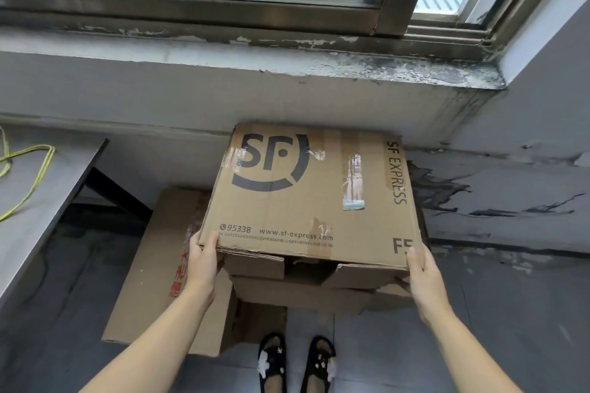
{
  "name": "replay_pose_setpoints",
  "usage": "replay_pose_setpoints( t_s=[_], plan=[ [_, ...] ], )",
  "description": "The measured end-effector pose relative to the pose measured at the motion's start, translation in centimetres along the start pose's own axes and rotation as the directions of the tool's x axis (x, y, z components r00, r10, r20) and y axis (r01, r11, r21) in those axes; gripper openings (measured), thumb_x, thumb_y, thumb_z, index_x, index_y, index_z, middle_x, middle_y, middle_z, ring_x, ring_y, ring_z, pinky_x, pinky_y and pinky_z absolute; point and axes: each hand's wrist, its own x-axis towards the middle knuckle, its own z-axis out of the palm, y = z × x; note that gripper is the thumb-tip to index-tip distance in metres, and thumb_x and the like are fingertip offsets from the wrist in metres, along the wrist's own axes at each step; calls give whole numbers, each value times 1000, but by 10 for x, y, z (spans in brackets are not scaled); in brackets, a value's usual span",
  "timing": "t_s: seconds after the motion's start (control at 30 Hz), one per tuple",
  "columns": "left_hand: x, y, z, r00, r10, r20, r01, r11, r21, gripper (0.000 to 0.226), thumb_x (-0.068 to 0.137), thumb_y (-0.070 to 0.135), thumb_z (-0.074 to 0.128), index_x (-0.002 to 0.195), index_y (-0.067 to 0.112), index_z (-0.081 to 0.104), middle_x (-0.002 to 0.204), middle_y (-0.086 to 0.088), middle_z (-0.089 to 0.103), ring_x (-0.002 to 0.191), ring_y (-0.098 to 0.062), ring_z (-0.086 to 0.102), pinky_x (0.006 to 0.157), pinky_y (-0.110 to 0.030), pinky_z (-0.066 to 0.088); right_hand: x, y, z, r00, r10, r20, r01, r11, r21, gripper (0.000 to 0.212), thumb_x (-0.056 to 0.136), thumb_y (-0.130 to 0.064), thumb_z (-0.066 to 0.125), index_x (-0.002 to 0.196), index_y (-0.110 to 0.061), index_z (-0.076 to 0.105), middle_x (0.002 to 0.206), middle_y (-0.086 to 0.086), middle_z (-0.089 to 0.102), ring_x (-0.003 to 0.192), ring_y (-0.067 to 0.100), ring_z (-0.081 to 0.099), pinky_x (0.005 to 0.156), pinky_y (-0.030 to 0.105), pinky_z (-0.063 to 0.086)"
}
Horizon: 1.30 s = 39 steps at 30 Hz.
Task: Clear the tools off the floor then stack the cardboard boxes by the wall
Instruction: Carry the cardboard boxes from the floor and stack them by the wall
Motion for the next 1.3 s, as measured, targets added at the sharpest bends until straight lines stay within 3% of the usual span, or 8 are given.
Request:
replay_pose_setpoints(
  t_s=[0.1,0.23,0.4,0.53,0.8,0.93,1.1,1.3],
  plan=[
    [-15,12,-5,997,77,13,-78,986,146,44,96,27,50,137,17,36,135,-9,49,116,-21,48,104,-42,39,-12,-15,-8,1000,-15,9,16,989,-149,50,97,-43,41,144,-26,31,144,4,43,132,26,39,110,45,32],
    [-58,36,-13,930,368,17,-344,850,399,51,94,21,53,141,20,32,147,-4,33,130,-16,37,104,-35,31,-45,-39,-24,955,-291,63,287,848,-446,65,95,-39,45,150,-27,13,157,-2,13,144,16,10,113,36,15],
    [-132,39,-19,791,497,357,-597,752,278,47,83,41,57,123,56,37,133,28,43,119,16,40,100,-14,35,-105,-49,-32,839,-402,367,535,735,-418,61,85,-54,41,140,-50,14,146,-35,7,138,-10,3,111,20,12],
    [-167,16,-21,765,448,463,-584,786,204,47,74,47,56,113,69,43,126,34,50,122,8,46,98,-9,39,-144,-25,-34,849,-357,389,492,804,-335,53,82,-64,40,130,-64,17,138,-50,10,132,-21,7,107,19,19],
    [-163,4,-31,601,368,710,-672,713,199,52,72,50,55,120,64,42,127,32,52,122,6,48,99,-12,39,-214,26,-16,958,-276,80,288,930,-230,56,81,-64,50,120,-78,12,129,-56,19,123,-29,18,94,-5,18],
    [-141,11,-40,447,301,842,-732,665,151,51,70,51,56,117,67,42,125,33,53,121,6,49,96,-10,41,-262,41,12,966,-196,-171,176,977,-124,67,83,-37,57,111,-84,16,126,-54,28,115,-34,22,87,-9,20],
    [-141,-2,-52,212,150,966,-779,623,75,49,70,51,56,115,67,42,124,32,54,121,7,49,95,-9,41,-335,78,50,892,-48,-449,53,999,-2,61,64,-86,43,120,-76,20,132,-40,39,120,-28,27,89,-7,22],
    [-165,-19,-53,-56,-15,998,-797,603,-36,49,68,52,55,113,68,42,122,34,54,118,9,50,95,-8,40,-427,115,88,695,131,-707,-8,985,175,53,71,-70,58,116,-76,31,133,-32,47,121,-16,40,93,-3,27]
  ],
)
